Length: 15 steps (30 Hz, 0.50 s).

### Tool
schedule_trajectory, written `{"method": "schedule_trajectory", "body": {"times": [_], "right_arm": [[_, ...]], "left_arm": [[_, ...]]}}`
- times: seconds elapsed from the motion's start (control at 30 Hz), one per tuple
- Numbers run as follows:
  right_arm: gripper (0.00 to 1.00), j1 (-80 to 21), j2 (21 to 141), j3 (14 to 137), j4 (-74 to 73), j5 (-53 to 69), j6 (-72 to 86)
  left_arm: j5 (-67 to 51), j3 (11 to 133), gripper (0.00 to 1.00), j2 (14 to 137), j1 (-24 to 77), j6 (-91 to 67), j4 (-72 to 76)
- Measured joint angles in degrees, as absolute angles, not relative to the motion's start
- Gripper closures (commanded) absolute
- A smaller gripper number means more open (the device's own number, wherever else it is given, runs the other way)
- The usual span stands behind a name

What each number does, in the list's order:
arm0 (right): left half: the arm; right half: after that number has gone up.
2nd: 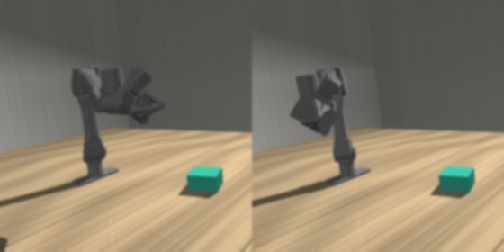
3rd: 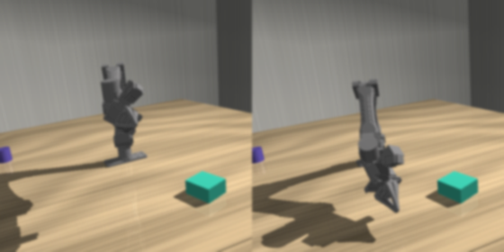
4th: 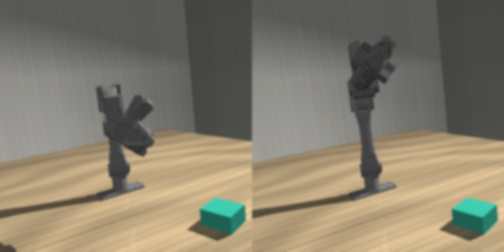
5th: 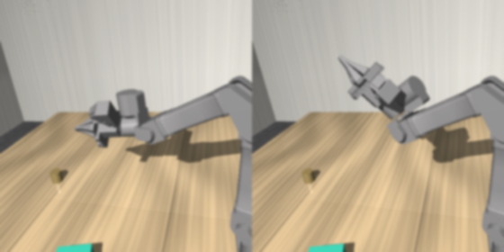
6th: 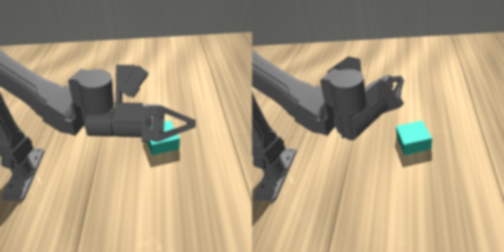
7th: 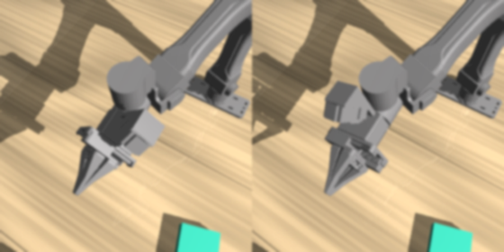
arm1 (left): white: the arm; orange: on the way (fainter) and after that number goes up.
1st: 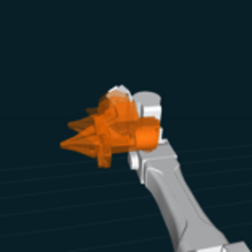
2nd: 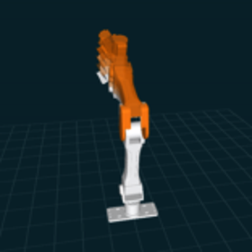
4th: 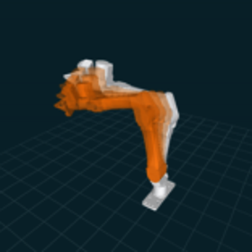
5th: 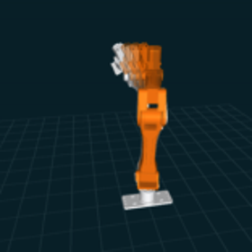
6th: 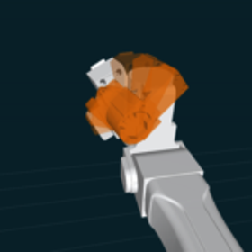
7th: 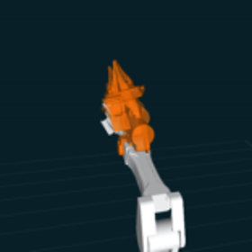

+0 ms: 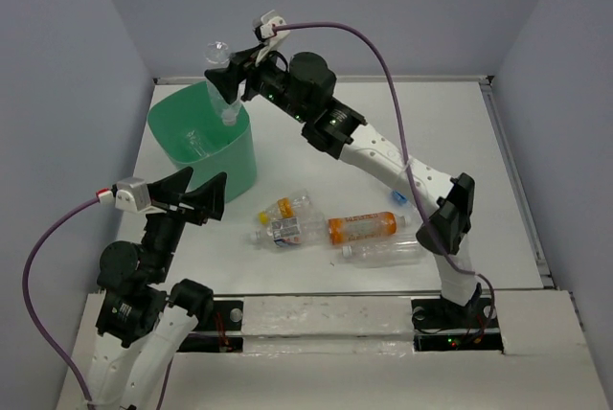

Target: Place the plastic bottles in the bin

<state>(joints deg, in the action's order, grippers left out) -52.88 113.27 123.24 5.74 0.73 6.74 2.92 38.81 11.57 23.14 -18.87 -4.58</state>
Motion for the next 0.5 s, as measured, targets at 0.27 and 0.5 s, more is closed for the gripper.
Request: {"method": "schedule_trajectory", "body": {"times": [0.27, 0.5], "right_arm": [[0.05, -53.93, 122.41, 127.11, 5.98, 5.45, 9.87], [0.04, -54.04, 118.72, 121.32, 3.90, 4.23, 7.38]], "left_arm": [[3.07, 38.81, 0.01, 11.49, 23.14, -18.87, -4.60], [3.07, 38.81, 0.01, 11.03, 23.14, -18.87, -4.60]]}}
